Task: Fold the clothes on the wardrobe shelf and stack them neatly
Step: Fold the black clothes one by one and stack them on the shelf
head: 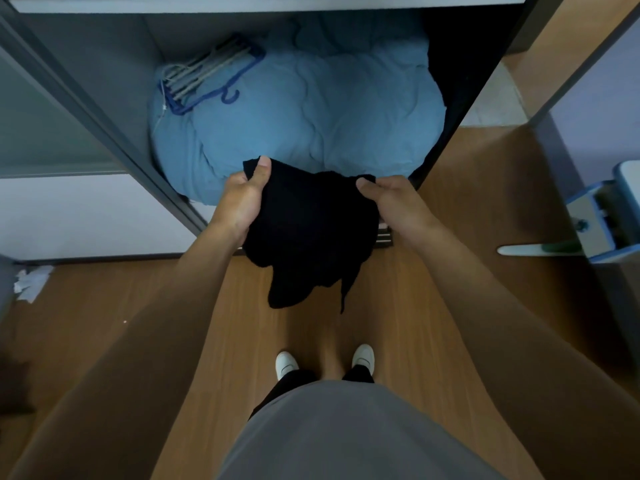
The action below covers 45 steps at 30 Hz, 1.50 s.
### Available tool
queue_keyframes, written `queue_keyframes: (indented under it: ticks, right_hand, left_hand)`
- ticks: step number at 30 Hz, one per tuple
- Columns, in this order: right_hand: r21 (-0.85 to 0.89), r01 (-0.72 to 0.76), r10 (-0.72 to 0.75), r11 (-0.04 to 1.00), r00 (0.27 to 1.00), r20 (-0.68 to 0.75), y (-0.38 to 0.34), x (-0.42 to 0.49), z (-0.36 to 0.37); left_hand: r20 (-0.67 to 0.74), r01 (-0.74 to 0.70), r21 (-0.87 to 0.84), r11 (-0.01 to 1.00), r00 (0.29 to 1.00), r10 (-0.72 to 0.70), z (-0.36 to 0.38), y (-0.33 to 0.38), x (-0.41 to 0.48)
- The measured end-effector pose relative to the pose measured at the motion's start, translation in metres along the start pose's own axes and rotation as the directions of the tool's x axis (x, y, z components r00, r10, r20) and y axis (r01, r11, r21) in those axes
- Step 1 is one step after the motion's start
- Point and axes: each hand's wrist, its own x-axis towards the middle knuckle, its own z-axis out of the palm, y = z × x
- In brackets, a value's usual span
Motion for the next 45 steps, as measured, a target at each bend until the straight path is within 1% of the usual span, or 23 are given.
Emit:
queue_keyframes:
  ticks: [2, 3, 4, 5, 6, 8, 9, 10, 12, 14, 17, 18, 20, 23, 26, 28, 32, 34, 36, 38, 40, 43, 45]
  right_hand:
    - [0.295, -0.089, 0.097, 0.951, 0.995, -0.012, -0.005, 0.005, -0.009]
    - [0.472, -0.101, 0.108, 0.876, 0.994, 0.012, -0.007, 0.005, -0.015]
    - [0.599, -0.102, 0.08, 0.794, 0.995, 0.062, -0.007, 0.005, -0.02]
    - [0.634, -0.116, 0.036, 0.765, 0.99, 0.138, -0.003, 0.002, -0.022]
    - [0.569, -0.129, 0.019, 0.812, 0.981, 0.194, 0.004, -0.002, -0.02]
    - [0.285, -0.126, 0.054, 0.95, 0.968, 0.246, 0.02, -0.012, -0.007]
    - [0.178, -0.141, 0.094, 0.974, 0.964, 0.248, 0.026, -0.015, 0.002]
    - [0.128, -0.17, 0.137, 0.977, 0.962, 0.236, 0.031, -0.016, 0.011]
    - [0.1, -0.206, 0.188, 0.973, 0.969, 0.161, 0.032, -0.016, 0.024]
    - [0.168, -0.204, 0.189, 0.964, 0.977, 0.101, 0.03, -0.014, 0.028]
    - [0.365, -0.198, 0.175, 0.91, 0.98, 0.097, 0.025, -0.013, 0.03]
    - [0.422, -0.21, 0.184, 0.882, 0.978, 0.104, 0.021, -0.014, 0.03]
    - [0.503, -0.241, 0.205, 0.83, 0.97, 0.128, 0.014, -0.014, 0.028]
    - [0.467, -0.282, 0.25, 0.838, 0.959, 0.131, 0.0, -0.015, 0.022]
    - [0.385, -0.322, 0.294, 0.865, 0.947, 0.132, -0.014, -0.01, 0.007]
    - [0.416, -0.334, 0.291, 0.846, 0.942, 0.166, -0.018, -0.006, -0.004]
    - [0.483, -0.293, 0.183, 0.825, 0.948, 0.262, -0.001, -0.011, -0.005]
    - [0.43, -0.285, 0.14, 0.857, 0.931, 0.338, 0.013, -0.018, 0.003]
    - [0.354, -0.227, 0.078, 0.907, 0.918, 0.388, 0.02, -0.022, 0.013]
    - [0.328, -0.155, 0.03, 0.932, 0.933, 0.358, 0.019, -0.024, 0.023]
    - [0.376, -0.125, 0.016, 0.918, 0.96, 0.28, 0.012, -0.023, 0.028]
    - [0.486, -0.19, 0.122, 0.853, 0.978, 0.168, 0.001, -0.015, 0.026]
    - [0.454, -0.272, 0.238, 0.849, 0.962, 0.131, -0.006, -0.009, 0.021]
  left_hand:
    - [0.051, 0.038, -0.035, 0.999, 0.998, -0.036, -0.001, 0.002, 0.0]
    - [0.09, 0.082, -0.092, 0.992, 0.993, -0.073, 0.0, 0.005, -0.002]
    - [0.128, 0.13, -0.146, 0.981, 0.986, -0.111, 0.001, 0.007, -0.005]
    - [0.162, 0.173, -0.183, 0.968, 0.976, -0.144, 0.003, 0.01, -0.007]
    - [0.192, 0.205, -0.196, 0.959, 0.967, -0.167, 0.005, 0.012, -0.01]
    - [0.238, 0.244, -0.186, 0.952, 0.951, -0.197, 0.009, 0.016, -0.012]
    - [0.25, 0.26, -0.175, 0.949, 0.945, -0.213, 0.011, 0.019, -0.013]
    - [0.253, 0.276, -0.166, 0.947, 0.94, -0.229, 0.013, 0.021, -0.014]
    - [0.251, 0.305, -0.156, 0.94, 0.932, -0.261, 0.013, 0.025, -0.014]
    - [0.292, 0.329, -0.21, 0.921, 0.92, -0.262, 0.007, 0.025, -0.013]
    - [0.455, 0.332, -0.332, 0.883, 0.876, -0.159, -0.008, 0.019, -0.017]
    - [0.48, 0.331, -0.322, 0.887, 0.865, -0.148, -0.012, 0.014, -0.02]
    - [0.47, 0.315, -0.226, 0.922, 0.864, -0.18, -0.016, 0.002, -0.028]
    - [0.458, 0.271, -0.143, 0.952, 0.871, -0.179, -0.013, -0.01, -0.034]
    - [0.452, 0.254, -0.207, 0.945, 0.881, -0.138, -0.009, -0.008, -0.036]
    - [0.466, 0.247, -0.258, 0.934, 0.879, -0.104, -0.006, -0.004, -0.035]
    - [0.5, 0.272, -0.35, 0.897, 0.863, -0.067, 0.004, 0.006, -0.036]
    - [0.527, 0.329, -0.381, 0.864, 0.845, -0.089, 0.006, 0.011, -0.038]
    - [0.523, 0.38, -0.373, 0.846, 0.84, -0.146, 0.006, 0.016, -0.038]
    - [0.492, 0.393, -0.317, 0.863, 0.846, -0.205, 0.006, 0.021, -0.036]
    - [0.49, 0.4, -0.331, 0.855, 0.847, -0.207, 0.005, 0.022, -0.032]
    - [0.557, 0.391, -0.383, 0.837, 0.821, -0.129, -0.007, 0.004, -0.031]
    - [0.62, 0.379, -0.291, 0.878, 0.774, -0.129, -0.012, -0.014, -0.035]
